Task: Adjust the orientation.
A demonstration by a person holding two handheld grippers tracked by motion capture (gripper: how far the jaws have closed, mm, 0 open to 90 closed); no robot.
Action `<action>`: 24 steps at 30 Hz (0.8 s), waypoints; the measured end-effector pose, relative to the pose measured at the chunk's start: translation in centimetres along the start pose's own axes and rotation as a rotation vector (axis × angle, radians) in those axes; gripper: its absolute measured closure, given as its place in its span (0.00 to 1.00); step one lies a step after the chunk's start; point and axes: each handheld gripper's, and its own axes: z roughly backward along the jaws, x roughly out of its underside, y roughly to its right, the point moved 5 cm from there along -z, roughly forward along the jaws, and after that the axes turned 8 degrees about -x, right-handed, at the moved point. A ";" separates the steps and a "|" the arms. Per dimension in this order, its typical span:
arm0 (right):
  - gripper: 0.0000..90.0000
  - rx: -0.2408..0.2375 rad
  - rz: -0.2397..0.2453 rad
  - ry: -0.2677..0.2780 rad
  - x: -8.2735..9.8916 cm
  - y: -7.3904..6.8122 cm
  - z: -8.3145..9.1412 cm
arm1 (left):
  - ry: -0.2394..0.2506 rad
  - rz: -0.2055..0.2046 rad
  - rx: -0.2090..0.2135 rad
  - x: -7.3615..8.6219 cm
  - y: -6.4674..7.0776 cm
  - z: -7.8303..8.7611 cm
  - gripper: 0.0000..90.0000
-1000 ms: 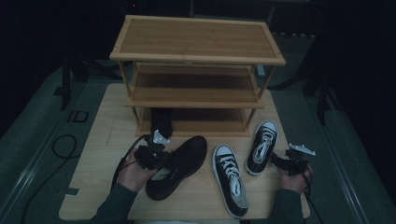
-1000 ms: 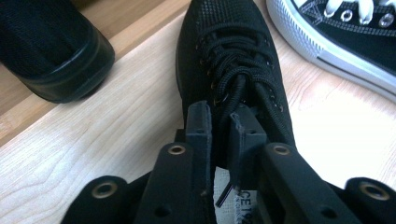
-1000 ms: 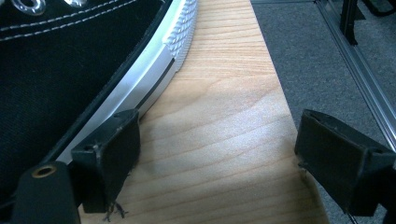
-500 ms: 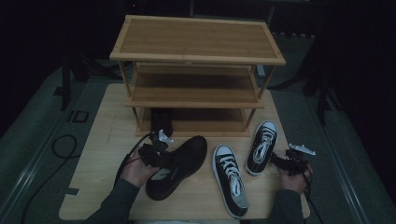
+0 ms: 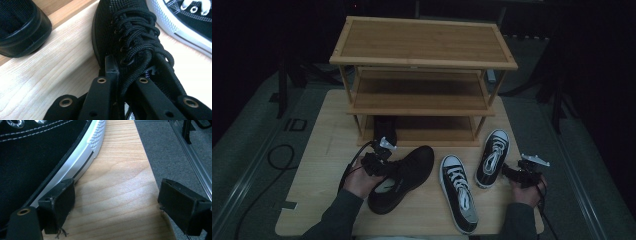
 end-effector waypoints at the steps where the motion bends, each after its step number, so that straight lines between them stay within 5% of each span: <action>1: 0.16 0.000 0.001 0.000 0.0 0.0 0.0 | 0.005 0.004 0.001 -0.1 0.0 0.0 0.98; 8: 0.16 0.000 0.001 0.000 0.0 0.0 0.0 | 0.040 0.035 0.017 -1.2 -0.3 0.2 0.98; 24: 0.16 0.000 0.000 0.000 0.0 0.0 0.0 | 0.067 0.097 -0.054 -3.7 -1.8 -1.2 0.98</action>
